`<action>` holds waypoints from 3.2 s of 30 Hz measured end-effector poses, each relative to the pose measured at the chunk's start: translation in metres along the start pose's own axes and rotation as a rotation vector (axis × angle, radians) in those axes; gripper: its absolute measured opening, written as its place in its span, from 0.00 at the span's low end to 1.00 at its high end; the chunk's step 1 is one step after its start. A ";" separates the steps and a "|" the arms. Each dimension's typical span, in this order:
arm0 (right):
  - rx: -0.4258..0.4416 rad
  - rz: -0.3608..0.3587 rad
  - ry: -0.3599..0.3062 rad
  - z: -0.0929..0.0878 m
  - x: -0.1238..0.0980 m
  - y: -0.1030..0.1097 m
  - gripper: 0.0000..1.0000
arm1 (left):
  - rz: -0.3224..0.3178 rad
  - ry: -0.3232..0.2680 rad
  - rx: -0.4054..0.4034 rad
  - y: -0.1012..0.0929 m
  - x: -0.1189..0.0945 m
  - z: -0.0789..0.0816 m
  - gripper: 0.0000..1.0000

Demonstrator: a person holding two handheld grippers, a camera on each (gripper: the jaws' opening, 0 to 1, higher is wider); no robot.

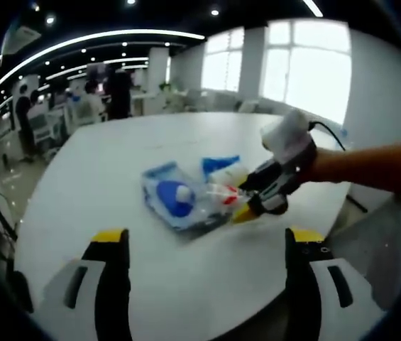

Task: Arrange the tabletop items into an orderly group along one side of the table until the central work area is clear of visible clutter.

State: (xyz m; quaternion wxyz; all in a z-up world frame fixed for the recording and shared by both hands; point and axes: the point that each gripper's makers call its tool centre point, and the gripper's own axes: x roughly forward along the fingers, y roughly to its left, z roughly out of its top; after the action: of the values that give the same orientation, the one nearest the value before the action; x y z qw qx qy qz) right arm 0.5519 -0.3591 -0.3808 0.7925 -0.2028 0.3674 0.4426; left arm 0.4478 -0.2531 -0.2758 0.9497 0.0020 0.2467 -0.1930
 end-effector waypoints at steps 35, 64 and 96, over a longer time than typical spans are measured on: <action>0.032 0.003 0.029 -0.003 0.023 0.002 0.49 | -0.007 0.020 0.002 0.001 -0.001 -0.004 0.86; -0.030 -0.100 0.041 0.005 0.020 0.001 0.43 | -0.020 0.027 0.004 -0.003 -0.001 -0.006 0.83; -0.031 -0.246 0.016 0.017 0.017 -0.006 0.41 | -0.052 0.032 0.009 -0.009 0.000 -0.006 0.80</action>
State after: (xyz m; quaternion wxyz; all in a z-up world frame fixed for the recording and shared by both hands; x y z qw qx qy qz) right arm 0.5696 -0.3417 -0.3824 0.8346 -0.2619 0.3391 0.3462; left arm 0.4415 -0.2611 -0.2798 0.9403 0.0030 0.2609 -0.2185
